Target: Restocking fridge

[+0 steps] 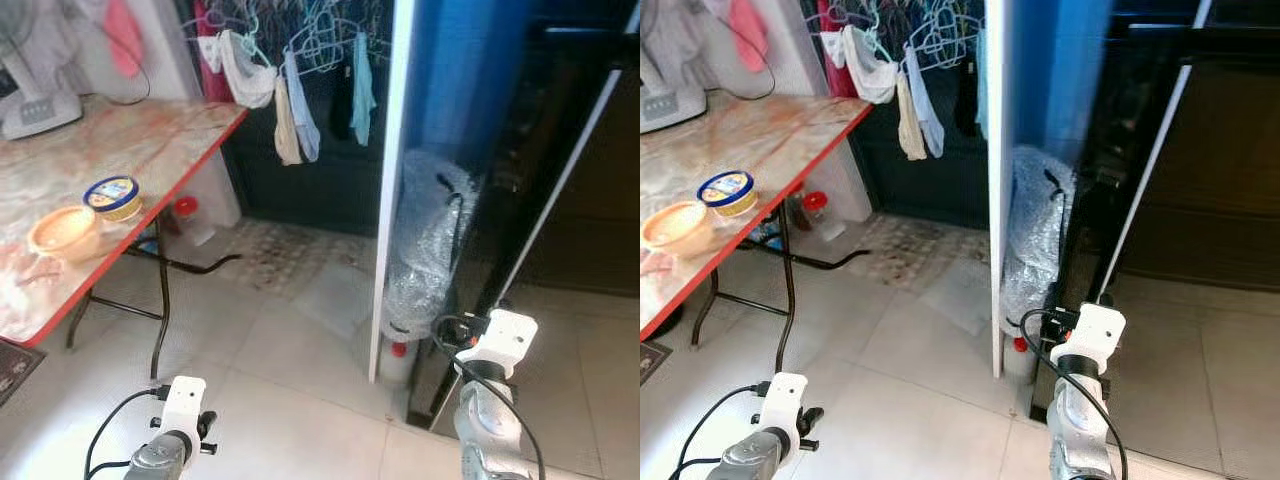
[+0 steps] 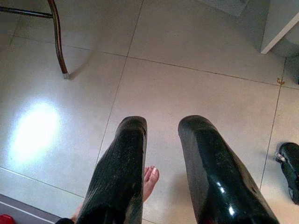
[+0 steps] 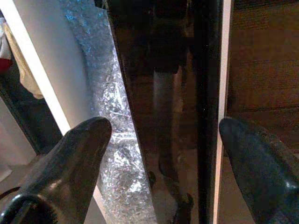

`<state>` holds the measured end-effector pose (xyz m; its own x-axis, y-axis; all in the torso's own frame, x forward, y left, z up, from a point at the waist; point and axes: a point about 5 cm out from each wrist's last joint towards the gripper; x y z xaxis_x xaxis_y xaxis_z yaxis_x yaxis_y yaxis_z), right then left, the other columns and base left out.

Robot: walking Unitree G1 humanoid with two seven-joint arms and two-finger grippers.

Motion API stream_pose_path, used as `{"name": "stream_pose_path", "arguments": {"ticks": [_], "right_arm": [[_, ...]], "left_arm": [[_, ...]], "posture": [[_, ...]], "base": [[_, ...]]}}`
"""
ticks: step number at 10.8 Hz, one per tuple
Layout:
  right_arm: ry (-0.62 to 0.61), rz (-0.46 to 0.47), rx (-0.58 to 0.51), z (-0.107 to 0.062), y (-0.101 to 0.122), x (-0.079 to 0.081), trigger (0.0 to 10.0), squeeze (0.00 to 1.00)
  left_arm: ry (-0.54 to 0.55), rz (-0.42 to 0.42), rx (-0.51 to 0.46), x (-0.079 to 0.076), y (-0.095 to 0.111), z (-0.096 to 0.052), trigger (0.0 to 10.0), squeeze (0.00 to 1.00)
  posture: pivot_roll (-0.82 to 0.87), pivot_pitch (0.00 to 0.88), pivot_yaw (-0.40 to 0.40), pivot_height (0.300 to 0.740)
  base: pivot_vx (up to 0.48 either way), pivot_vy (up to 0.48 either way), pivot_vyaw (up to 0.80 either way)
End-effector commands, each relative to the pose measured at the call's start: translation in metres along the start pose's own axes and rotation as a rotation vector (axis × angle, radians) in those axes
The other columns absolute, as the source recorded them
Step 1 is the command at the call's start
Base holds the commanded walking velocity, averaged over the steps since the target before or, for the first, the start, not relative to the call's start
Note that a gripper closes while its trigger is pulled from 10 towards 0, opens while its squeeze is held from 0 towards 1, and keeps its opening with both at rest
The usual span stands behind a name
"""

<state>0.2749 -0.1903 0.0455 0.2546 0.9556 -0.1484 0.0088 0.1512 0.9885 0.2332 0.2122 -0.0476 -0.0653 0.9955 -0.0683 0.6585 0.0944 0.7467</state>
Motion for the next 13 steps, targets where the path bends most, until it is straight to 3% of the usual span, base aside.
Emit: {"name": "stream_pose_path", "arguments": {"ticks": [1,4,5,6,7,8,10,11,13], "right_arm": [[-0.004,-0.009,0.031,-0.006,-0.007,-0.002,10.0,0.0],[-0.086,-0.073,0.173,-0.036,-0.042,-0.023,10.0,0.0],[-0.104,-0.093,0.305,-0.057,-0.068,-0.033,10.0,0.0],[-0.069,-0.107,0.419,-0.073,-0.087,-0.033,10.0,0.0],[-0.017,-0.112,0.529,-0.087,-0.102,-0.03,10.0,0.0],[0.086,-0.142,0.716,-0.113,-0.125,-0.021,10.0,0.0],[0.176,-0.169,0.963,-0.151,-0.147,-0.018,10.0,0.0],[0.177,-0.15,1.011,-0.158,-0.151,-0.018,10.0,0.0],[0.196,-0.106,0.964,-0.146,-0.146,-0.009,10.0,0.0]], "left_arm": [[0.009,-0.002,-0.003,0.003,0.001,0.0,10.0,0.0],[0.007,-0.005,-0.008,0.004,0.001,-0.001,10.0,0.0],[0.009,-0.009,-0.008,0.004,0.0,-0.001,10.0,0.0],[0.01,-0.009,-0.007,0.005,0.0,-0.001,10.0,0.0],[0.011,-0.009,-0.007,0.005,0.0,-0.001,10.0,0.0],[0.014,-0.009,-0.006,0.005,-0.001,-0.001,10.0,0.0],[0.022,-0.008,0.007,0.005,-0.004,-0.002,10.0,0.0],[0.023,-0.001,0.02,0.006,-0.007,-0.003,10.0,0.0],[0.031,-0.007,0.027,0.007,-0.01,-0.004,10.0,0.0]], "posture": [[-0.21,0.026,0.12,0.74],[-0.21,0.025,0.116,0.74],[-0.21,0.025,0.116,0.74],[-0.21,0.029,0.117,0.74],[-0.21,0.031,0.119,0.74],[-0.22,0.031,0.12,0.74],[-0.2,0.032,0.121,0.74],[-0.2,0.031,0.12,0.74],[-0.21,0.038,0.124,0.74]], "base": [[0.0,0.0,0.0],[0.0,0.0,0.0],[0.0,0.0,0.0],[0.0,0.0,0.0],[0.0,0.0,0.0],[0.0,0.0,0.0],[0.0,0.0,0.0],[0.0,0.0,0.0],[0.0,0.0,0.0]]}}
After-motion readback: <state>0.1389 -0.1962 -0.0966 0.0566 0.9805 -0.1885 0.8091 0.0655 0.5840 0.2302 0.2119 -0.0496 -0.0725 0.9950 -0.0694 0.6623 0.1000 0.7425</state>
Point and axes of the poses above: a point about 5 cm out from each wrist's last joint towards the gripper, its own z axis pointing out of the wrist towards the gripper, its own y axis along the axis of the wrist's last joint, x = y × z, and after that the axes turned 13 degrees about -z, right-handed
